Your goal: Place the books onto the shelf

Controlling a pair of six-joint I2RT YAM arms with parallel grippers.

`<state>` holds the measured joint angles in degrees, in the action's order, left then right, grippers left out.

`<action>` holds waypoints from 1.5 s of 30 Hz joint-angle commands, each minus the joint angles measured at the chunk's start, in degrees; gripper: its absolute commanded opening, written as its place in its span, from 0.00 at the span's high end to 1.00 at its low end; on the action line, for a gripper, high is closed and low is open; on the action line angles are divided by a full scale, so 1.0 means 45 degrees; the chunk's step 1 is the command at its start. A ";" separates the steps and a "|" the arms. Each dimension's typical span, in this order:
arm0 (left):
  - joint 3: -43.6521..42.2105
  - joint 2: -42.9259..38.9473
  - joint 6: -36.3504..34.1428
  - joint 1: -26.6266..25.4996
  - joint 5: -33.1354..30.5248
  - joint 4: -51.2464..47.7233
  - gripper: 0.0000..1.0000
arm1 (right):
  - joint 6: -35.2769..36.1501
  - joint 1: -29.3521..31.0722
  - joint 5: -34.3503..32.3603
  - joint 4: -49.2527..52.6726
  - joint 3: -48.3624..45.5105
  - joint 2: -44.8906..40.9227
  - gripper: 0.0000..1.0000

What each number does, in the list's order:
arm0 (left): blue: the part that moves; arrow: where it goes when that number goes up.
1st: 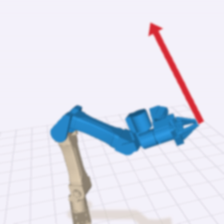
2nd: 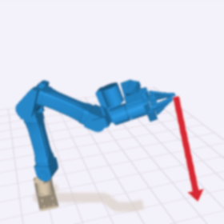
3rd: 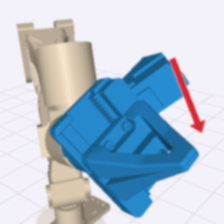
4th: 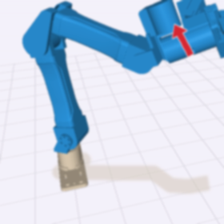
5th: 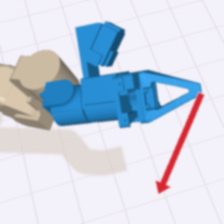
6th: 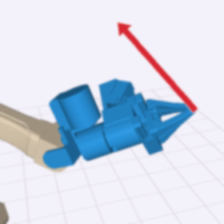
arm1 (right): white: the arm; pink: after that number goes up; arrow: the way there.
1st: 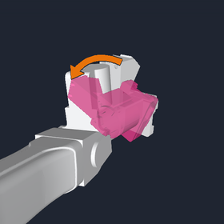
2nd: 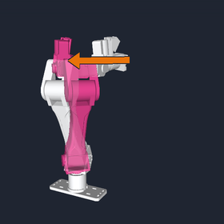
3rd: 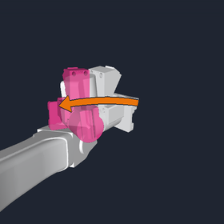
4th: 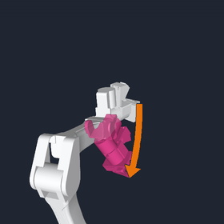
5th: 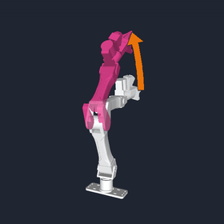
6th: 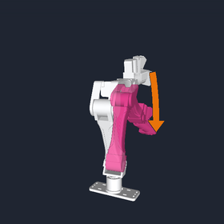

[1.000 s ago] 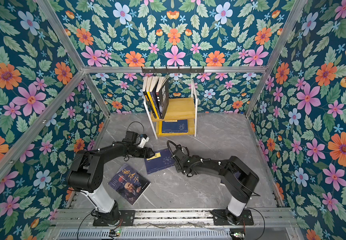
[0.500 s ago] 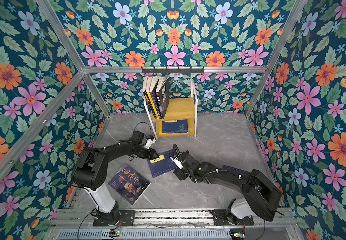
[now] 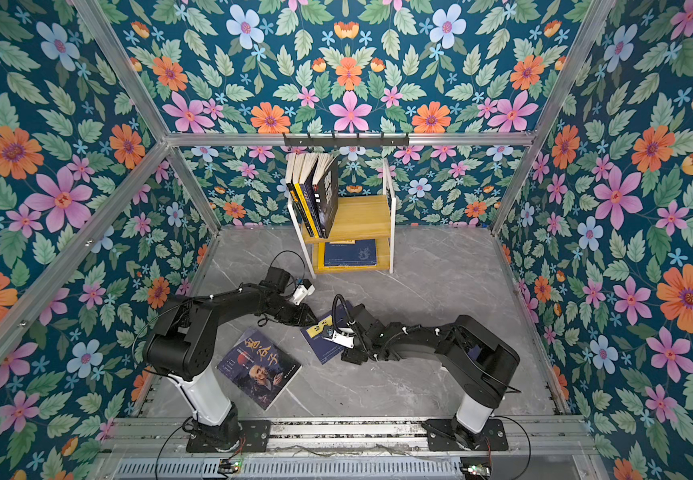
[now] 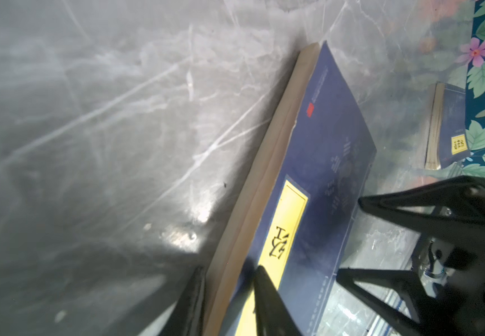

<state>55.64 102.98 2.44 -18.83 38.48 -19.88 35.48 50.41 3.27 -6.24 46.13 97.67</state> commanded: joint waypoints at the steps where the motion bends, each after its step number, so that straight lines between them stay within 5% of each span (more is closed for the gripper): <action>1: 0.0091 0.0270 -0.0151 -0.0092 0.0105 -0.0153 0.75 | 0.2405 -0.0007 -0.0368 -0.0163 -0.0084 0.0220 0.20; 15: 0.0158 0.1354 -0.0673 -0.1025 -0.0667 -0.0312 0.79 | 0.6774 -0.0026 -0.3020 -0.6374 -0.0532 0.0930 0.19; 25: -0.0003 0.1374 -0.0693 -0.1070 -0.0709 -0.0173 0.80 | 0.7101 -0.0437 -0.2640 -0.5397 0.0140 -0.0208 0.31; 38: -0.0091 0.1374 -0.0678 -0.1148 -0.0651 -0.0114 0.80 | 0.7077 -0.0458 -0.2484 -0.5644 0.0366 -0.0171 0.32; 45: -0.0079 0.1374 -0.0697 -0.1226 -0.0543 -0.0094 0.80 | 0.6694 -0.0482 -0.2221 -0.5315 0.0706 0.0377 0.45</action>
<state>56.53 107.92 -0.58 -22.85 31.27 -4.16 67.48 48.05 -8.12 -18.83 48.49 98.04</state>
